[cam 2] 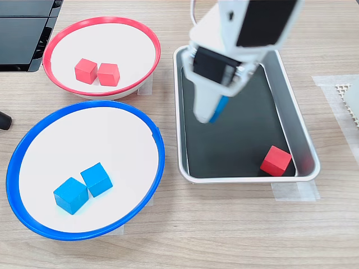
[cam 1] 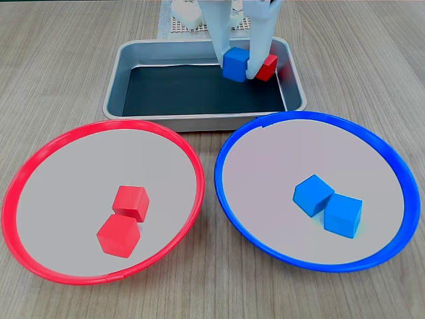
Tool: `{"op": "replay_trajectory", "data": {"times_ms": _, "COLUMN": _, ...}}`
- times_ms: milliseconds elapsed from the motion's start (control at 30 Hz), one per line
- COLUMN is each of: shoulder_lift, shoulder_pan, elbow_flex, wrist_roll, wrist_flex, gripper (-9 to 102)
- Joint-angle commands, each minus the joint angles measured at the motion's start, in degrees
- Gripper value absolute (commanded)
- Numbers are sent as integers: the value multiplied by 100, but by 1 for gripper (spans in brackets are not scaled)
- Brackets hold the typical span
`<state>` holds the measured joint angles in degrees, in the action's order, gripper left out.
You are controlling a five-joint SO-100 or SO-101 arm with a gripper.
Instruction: Move six blocks tray to matching dishes
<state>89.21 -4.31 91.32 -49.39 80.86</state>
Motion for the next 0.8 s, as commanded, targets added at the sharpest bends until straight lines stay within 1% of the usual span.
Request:
{"op": "replay_trajectory", "data": {"times_ms": 0, "shoulder_lift": -114, "shoulder_pan": 167, "elbow_flex": -1028, "wrist_roll": 668, "wrist_flex": -1151, "gripper": 0}}
{"op": "replay_trajectory", "data": {"times_ms": 33, "shoulder_lift": -281, "shoulder_pan": 141, "elbow_flex": -1125, "wrist_roll": 993, "wrist_flex": -1934, "gripper": 0}}
{"op": "replay_trajectory", "data": {"times_ms": 133, "shoulder_lift": -615, "shoulder_pan": 26, "elbow_flex": -1063, "wrist_roll": 1336, "wrist_flex": -2839, "gripper": 0}}
{"op": "replay_trajectory", "data": {"times_ms": 200, "shoulder_lift": -870, "shoulder_pan": -62, "elbow_flex": -976, "wrist_roll": 1477, "wrist_flex": -3208, "gripper": 0}}
{"op": "replay_trajectory", "data": {"times_ms": 300, "shoulder_lift": -1107, "shoulder_pan": -211, "elbow_flex": -914, "wrist_roll": 1380, "wrist_flex": -3261, "gripper": 0}}
{"op": "replay_trajectory", "data": {"times_ms": 467, "shoulder_lift": -1160, "shoulder_pan": -325, "elbow_flex": -580, "wrist_roll": 1345, "wrist_flex": -3129, "gripper": 15}}
{"op": "replay_trajectory", "data": {"times_ms": 533, "shoulder_lift": -1125, "shoulder_pan": -352, "elbow_flex": -536, "wrist_roll": 1371, "wrist_flex": -2971, "gripper": 18}}
{"op": "replay_trajectory", "data": {"times_ms": 567, "shoulder_lift": -1116, "shoulder_pan": -378, "elbow_flex": -510, "wrist_roll": 1336, "wrist_flex": -2944, "gripper": 17}}
{"op": "replay_trajectory", "data": {"times_ms": 600, "shoulder_lift": -1107, "shoulder_pan": -396, "elbow_flex": -527, "wrist_roll": 1292, "wrist_flex": -2874, "gripper": 15}}
{"op": "replay_trajectory", "data": {"times_ms": 667, "shoulder_lift": -1037, "shoulder_pan": -413, "elbow_flex": -562, "wrist_roll": 1380, "wrist_flex": -2707, "gripper": 0}}
{"op": "replay_trajectory", "data": {"times_ms": 767, "shoulder_lift": -782, "shoulder_pan": -343, "elbow_flex": -562, "wrist_roll": 2171, "wrist_flex": -2215, "gripper": 0}}
